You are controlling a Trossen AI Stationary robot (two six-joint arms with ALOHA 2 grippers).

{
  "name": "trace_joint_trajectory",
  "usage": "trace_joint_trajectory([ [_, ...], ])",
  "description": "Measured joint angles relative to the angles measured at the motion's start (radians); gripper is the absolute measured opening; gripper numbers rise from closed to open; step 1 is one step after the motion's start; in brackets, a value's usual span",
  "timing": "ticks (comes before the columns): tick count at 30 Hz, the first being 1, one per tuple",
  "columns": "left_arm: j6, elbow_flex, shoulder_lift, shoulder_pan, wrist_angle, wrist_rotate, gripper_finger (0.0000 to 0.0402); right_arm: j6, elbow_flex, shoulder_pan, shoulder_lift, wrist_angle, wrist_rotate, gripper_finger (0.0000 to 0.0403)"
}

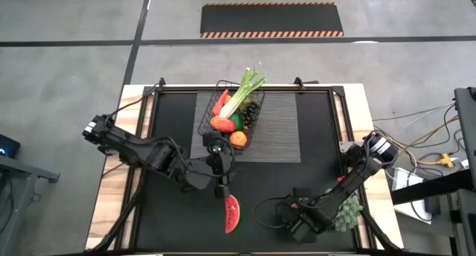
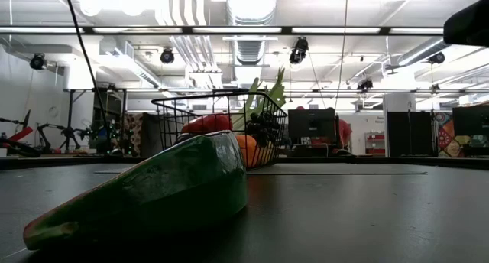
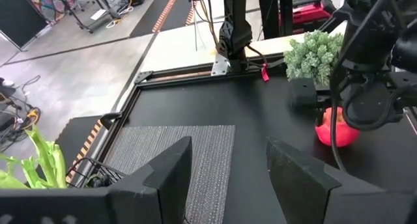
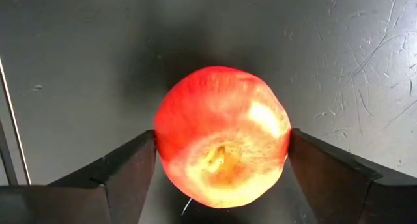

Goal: Build produce basket
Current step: Put the apple into the wire basket

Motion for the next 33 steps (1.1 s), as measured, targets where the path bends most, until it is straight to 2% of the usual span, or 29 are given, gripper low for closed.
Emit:
trace_joint_trajectory([
  [6,0.021,-0.065,-0.014,-0.009,0.002,-0.024,0.0178,0.002,-0.002,-0.009,-0.022,-0.005,-0.003,0.0279],
  [12,0.047,-0.170,-0.064,-0.015,0.088,-0.026,0.0178,0.005,0.011,-0.044,-0.074,-0.041,-0.009,0.0276],
  [21,0.208,-0.426,-0.197,-0.013,0.412,-0.027,0.0178,-0.023,0.088,-0.178,-0.181,-0.049,-0.008,0.0276],
  [26,0.304,-0.556,-0.299,-0.013,0.600,-0.046,0.0178,-0.097,0.182,-0.280,-0.185,-0.087,-0.008,0.0276],
  [33,0.342,-0.760,-0.421,-0.011,0.796,-0.046,0.0178,-0.204,0.337,-0.444,-0.155,-0.092,0.000,0.0276],
])
